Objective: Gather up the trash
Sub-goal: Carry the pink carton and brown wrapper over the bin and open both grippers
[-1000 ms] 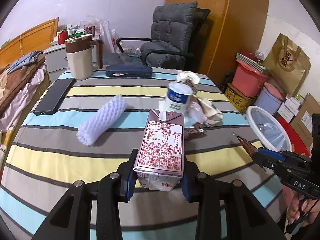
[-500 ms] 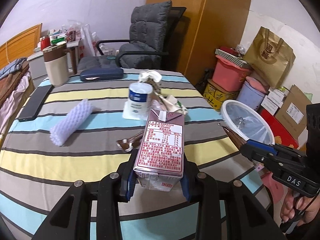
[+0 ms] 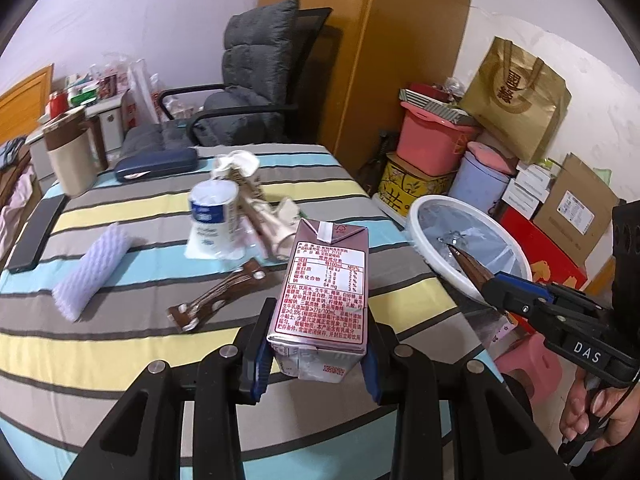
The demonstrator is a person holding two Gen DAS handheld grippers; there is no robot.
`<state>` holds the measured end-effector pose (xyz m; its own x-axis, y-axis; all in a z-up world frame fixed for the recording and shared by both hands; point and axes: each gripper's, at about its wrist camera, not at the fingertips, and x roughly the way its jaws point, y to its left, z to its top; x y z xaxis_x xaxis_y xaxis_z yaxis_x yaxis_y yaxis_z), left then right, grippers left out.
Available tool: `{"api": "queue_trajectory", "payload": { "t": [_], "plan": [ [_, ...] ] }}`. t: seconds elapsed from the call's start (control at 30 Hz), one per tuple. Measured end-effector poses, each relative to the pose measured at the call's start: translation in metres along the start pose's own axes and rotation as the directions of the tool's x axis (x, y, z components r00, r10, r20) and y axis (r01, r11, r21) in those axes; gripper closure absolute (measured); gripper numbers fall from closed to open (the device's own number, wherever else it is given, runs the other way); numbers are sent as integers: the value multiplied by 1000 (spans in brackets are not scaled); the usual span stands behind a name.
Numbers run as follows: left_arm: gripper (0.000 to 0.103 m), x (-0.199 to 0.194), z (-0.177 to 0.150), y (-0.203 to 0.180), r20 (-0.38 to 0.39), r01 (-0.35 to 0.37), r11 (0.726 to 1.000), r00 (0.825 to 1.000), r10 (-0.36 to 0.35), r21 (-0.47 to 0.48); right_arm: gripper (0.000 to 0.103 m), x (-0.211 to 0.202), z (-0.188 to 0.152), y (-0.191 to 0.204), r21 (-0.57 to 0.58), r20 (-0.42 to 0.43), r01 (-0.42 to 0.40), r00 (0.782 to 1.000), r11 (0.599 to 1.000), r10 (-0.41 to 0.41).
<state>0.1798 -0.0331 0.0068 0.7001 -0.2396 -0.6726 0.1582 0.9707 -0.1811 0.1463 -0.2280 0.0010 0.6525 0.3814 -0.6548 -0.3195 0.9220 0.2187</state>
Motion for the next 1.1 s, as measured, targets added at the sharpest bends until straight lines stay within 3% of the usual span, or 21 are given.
{"api": "queue_trajectory", "payload": {
  "t": [0.5,1.1],
  "plan": [
    [66,43,30,-66,-37,125,988,992,-122,85,78,-22,-1,-60,107,29,129,991,986,-133],
    [66,116,57,-136,-114,253,956,965,-238,146,78,-7,-1,-109,151,-62,263,965,953,-256]
  ]
}}
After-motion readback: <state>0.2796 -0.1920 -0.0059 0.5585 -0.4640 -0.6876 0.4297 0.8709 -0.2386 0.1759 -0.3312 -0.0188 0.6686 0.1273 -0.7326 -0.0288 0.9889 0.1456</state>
